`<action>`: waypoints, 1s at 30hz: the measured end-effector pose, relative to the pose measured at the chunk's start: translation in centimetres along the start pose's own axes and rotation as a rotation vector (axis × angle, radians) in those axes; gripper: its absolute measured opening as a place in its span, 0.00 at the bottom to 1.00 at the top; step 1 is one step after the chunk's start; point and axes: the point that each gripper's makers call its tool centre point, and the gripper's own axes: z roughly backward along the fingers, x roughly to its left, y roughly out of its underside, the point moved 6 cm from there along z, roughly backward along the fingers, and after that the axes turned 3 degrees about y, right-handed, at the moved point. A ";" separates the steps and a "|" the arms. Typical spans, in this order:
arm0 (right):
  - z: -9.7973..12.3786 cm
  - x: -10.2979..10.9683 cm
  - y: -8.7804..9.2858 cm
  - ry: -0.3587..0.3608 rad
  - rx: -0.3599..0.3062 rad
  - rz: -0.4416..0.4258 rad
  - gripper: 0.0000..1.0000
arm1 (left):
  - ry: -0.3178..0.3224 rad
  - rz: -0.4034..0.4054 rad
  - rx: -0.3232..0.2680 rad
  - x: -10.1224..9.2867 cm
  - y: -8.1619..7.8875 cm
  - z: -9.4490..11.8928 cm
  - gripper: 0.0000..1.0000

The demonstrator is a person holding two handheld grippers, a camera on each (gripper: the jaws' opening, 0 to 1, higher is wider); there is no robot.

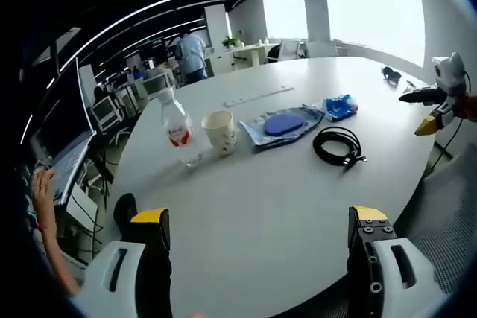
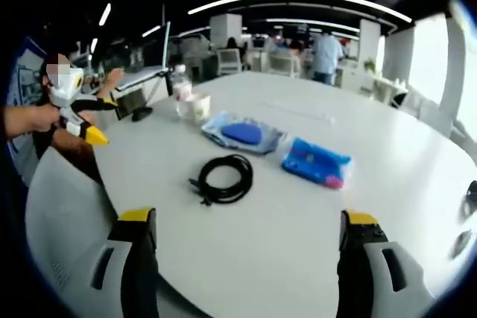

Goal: Arrange the tabletop items into an orderly group along one side of the table until the central work area is clear of visible clutter.

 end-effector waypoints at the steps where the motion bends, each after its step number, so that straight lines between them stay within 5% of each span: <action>1: 0.1 0.0 0.1 0.001 0.000 -0.008 1.00 | 0.000 0.000 -0.001 0.0 0.0 0.0 0.98; 30: 1.6 1.1 0.7 0.002 -0.005 -0.035 1.00 | 0.026 0.002 0.021 -1.2 1.1 1.1 0.98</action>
